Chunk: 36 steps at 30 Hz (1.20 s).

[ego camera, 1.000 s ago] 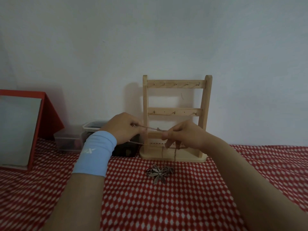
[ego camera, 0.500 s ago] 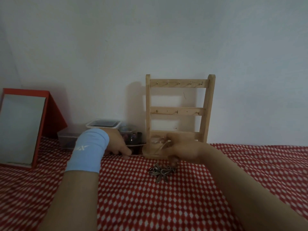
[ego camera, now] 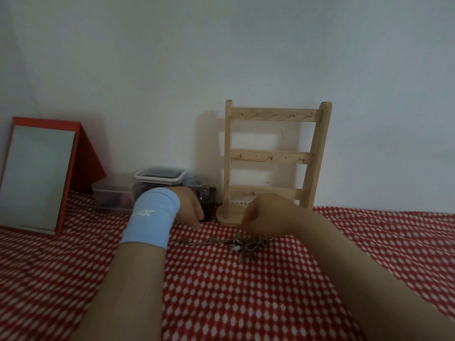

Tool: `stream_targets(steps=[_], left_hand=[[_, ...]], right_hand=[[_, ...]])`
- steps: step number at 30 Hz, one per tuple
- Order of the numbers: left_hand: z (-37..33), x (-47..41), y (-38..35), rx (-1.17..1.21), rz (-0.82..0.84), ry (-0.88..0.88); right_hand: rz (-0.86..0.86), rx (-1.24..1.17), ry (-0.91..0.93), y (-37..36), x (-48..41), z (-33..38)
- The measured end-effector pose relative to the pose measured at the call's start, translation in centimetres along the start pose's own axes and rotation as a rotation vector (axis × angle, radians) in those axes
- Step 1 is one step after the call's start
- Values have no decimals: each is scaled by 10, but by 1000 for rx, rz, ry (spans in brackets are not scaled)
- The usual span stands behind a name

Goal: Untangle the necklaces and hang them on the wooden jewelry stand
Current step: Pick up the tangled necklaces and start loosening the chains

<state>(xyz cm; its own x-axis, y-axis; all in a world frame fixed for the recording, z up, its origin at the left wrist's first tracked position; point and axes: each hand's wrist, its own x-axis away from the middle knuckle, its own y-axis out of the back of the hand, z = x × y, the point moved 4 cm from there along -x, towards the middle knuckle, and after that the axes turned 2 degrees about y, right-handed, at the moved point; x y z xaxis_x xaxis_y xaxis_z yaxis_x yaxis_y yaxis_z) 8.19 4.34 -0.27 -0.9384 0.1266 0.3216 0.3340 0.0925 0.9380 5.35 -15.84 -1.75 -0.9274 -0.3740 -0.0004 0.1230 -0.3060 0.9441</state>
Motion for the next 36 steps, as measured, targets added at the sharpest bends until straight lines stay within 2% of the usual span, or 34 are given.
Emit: stream_targets(steps=[2,5,8,13,16,21,25,27,31,36], left_hand=[[-11,0,-5,39,36,-55],[-21,-6,-23,-30,140,-49],[-22,-16,-34,-55,145,-31],[-26,-18,-34,163,45,-141],[-38,-11,-29,327,10,-283],[-53,-6,-22,629,32,-412],[-56,-4,-18,987,56,-367],[-54,-3,-13,973,-14,-316],[-45,2,0,785,-208,-258],[-22,0,6,645,-329,-193]], right_hand=[[50,-28,42,-12,-1,13],[126,7,76,-29,-2,22],[127,103,5,-22,0,11],[252,264,-220,-4,5,-26],[225,328,-188,2,4,-29],[167,-78,30,-8,-1,-8],[90,-222,60,-5,-1,-11],[71,-291,59,-1,1,-16],[78,-536,9,3,1,-26],[37,-620,-11,12,7,-35]])
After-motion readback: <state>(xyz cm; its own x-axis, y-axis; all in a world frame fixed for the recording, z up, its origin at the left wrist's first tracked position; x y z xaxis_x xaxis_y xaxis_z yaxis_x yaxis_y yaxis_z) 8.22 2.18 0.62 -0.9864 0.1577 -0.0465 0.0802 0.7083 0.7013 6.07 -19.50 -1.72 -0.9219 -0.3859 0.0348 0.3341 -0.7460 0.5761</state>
